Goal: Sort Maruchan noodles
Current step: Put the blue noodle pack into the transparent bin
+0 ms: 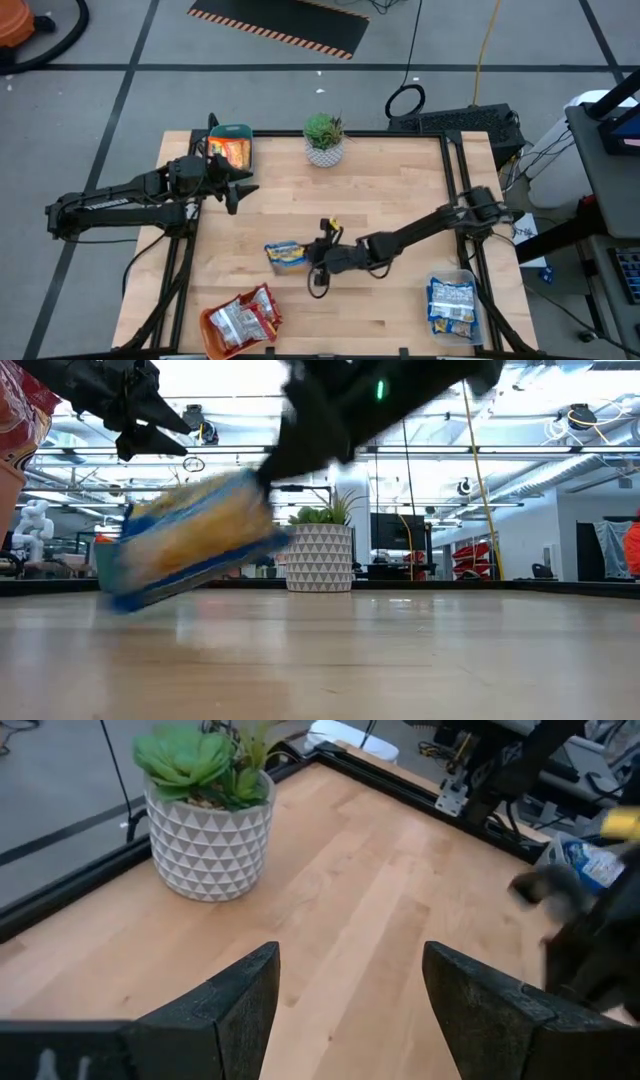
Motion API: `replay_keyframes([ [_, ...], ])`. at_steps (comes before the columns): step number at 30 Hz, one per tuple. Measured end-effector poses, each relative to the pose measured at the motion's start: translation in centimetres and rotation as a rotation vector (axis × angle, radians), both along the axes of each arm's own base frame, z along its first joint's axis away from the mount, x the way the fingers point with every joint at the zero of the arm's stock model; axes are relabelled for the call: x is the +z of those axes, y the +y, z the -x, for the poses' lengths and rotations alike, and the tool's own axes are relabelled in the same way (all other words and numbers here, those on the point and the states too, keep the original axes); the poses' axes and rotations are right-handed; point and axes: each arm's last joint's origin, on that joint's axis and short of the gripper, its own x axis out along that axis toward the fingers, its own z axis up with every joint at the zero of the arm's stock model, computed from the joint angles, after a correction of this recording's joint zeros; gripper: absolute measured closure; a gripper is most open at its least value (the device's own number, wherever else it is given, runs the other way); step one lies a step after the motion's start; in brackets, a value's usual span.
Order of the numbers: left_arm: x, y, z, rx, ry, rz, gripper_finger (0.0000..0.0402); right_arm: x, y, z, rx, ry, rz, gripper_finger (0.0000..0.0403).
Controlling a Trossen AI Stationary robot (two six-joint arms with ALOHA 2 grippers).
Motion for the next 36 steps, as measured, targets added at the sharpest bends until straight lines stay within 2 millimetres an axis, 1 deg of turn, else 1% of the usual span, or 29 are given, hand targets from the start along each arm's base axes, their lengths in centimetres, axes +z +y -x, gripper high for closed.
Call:
replay_keyframes([
  [3,0.1,-0.2,-0.1,-0.004,-0.013,0.021,0.0151,3.4,-0.5,0.8,-0.007,-0.055,0.074,0.0403],
  [5,0.2,-0.4,-0.2,-0.018,-0.027,0.029,0.0151,5.3,-0.8,1.5,-0.011,-0.075,0.114,0.0403],
  [9,0.4,-0.9,-0.4,-0.073,-0.048,0.027,0.0151,8.7,-1.4,2.9,-0.055,-0.132,0.19,0.0403],
  [12,0.6,-1.5,-0.5,-0.118,-0.066,0.009,0.0151,10.6,-1.7,3.7,-0.082,-0.172,0.221,0.0403],
  [15,0.9,-2.0,-0.9,-0.16,-0.107,-0.003,0.0151,11.3,-1.8,4.1,-0.087,-0.186,0.224,0.0403],
  [20,1.5,-2.9,-1.9,-0.241,-0.173,-0.046,0.0151,11.4,-1.7,4.3,-0.112,-0.19,0.233,0.0403],
  [24,1.2,-4.1,-3.2,-0.346,-0.157,-0.13,0.0151,11.4,-1.7,4.3,-0.125,-0.189,0.238,0.0403],
  [27,0.6,-5.3,-4.4,-0.431,-0.127,-0.191,0.0151,12.0,-1.5,4.6,-0.119,-0.204,0.232,0.0403],
  [32,0.0,-6.7,-6.6,-0.441,-0.152,-0.286,0.0151,13.7,-0.8,6.3,-0.094,-0.221,0.222,0.0403],
  [36,-0.3,-7.2,-7.8,-0.443,-0.177,-0.325,0.0143,15.1,0.3,8.1,-0.134,-0.25,0.227,0.0403],
])
